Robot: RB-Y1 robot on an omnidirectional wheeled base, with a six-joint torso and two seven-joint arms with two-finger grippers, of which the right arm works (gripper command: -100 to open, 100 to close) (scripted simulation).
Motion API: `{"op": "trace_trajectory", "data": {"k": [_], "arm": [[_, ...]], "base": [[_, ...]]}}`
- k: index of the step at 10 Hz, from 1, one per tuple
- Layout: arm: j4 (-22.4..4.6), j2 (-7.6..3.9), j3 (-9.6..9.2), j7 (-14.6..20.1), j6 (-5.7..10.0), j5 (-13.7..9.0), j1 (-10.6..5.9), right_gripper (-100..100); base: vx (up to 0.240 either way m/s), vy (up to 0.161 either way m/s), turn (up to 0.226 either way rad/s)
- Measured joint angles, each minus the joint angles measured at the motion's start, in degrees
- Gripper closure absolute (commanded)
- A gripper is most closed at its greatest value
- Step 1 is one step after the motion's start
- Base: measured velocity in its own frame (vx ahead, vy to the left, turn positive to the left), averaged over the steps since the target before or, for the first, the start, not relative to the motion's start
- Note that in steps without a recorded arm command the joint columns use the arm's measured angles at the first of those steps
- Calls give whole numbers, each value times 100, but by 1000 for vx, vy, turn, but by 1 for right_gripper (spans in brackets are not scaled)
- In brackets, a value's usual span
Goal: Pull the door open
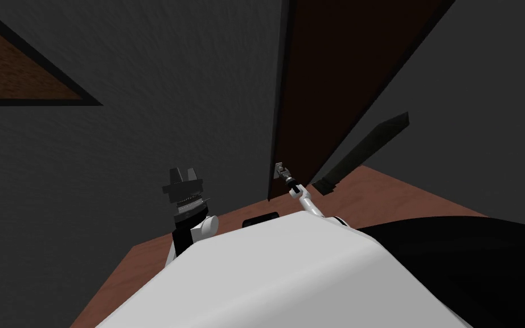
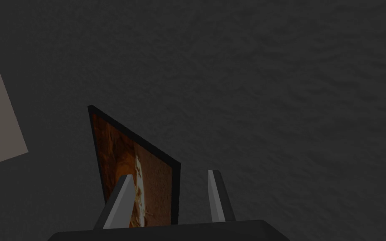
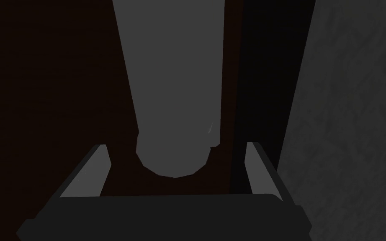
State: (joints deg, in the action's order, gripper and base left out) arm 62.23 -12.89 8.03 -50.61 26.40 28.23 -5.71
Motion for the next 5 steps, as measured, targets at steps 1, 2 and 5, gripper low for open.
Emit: {"op": "trace_trajectory", "data": {"k": [1, 2, 5], "arm": [[-168, -26, 110, -31, 42, -42, -105, -100], [-290, -18, 224, -83, 58, -79, -188, -100], [-289, -24, 231, -86, 55, -80, -194, 100]], "base": [[52, 7, 221], [26, -1, 49], [-5, -2, -18]]}}
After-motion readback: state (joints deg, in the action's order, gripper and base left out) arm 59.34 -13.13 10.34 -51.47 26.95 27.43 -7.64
